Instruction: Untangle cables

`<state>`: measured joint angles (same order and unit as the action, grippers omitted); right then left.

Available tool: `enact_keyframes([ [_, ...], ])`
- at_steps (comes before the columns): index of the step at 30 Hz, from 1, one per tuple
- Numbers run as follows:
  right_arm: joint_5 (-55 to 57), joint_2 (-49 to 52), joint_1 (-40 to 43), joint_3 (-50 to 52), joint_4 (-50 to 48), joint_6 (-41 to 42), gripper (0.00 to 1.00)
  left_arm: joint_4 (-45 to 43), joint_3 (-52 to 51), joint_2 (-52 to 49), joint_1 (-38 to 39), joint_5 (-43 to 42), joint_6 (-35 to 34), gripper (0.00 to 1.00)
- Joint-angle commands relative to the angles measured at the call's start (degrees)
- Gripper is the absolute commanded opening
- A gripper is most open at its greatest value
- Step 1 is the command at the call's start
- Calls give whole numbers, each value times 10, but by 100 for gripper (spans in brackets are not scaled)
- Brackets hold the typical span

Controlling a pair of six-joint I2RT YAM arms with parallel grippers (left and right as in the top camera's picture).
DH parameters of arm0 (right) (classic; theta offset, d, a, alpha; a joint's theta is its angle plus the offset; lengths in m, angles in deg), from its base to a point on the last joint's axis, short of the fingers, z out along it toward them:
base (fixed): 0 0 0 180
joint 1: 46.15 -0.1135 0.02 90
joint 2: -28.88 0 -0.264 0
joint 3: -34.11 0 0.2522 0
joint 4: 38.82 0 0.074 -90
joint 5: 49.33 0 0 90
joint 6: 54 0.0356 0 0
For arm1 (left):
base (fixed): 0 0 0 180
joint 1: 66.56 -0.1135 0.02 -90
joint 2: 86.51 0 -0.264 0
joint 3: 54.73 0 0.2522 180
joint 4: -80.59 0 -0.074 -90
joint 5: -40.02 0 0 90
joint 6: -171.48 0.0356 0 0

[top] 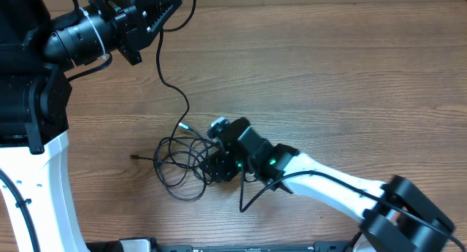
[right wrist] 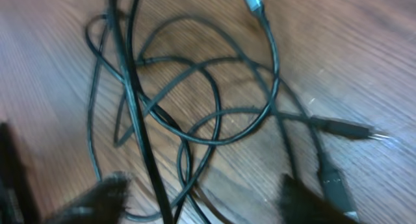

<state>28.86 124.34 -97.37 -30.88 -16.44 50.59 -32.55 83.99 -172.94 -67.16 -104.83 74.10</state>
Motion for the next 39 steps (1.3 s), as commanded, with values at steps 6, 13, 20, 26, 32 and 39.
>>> enact_keyframes([
  [6, 120, 17, 45, -3, 68, 70, 4, 9, 4, 2, 2, 4, -6, 4],
  [13, 224, -3, 263, -1, 250, 184, 4, 4, 5, 4, -19, 4, -6, 4],
  [20, 126, 9, 533, 21, 255, 179, 4, 3, 5, 19, -116, 3, -21, 4],
  [26, 106, 9, 639, 42, 253, 162, 4, 4, 5, 18, -242, 97, -56, 4],
  [32, 102, 18, 684, 63, 240, 162, 4, 1, 5, 2, -367, 120, -85, 4],
  [39, 102, 27, 685, 79, 224, 162, 4, -37, 5, -29, -407, 140, -85, 4],
])
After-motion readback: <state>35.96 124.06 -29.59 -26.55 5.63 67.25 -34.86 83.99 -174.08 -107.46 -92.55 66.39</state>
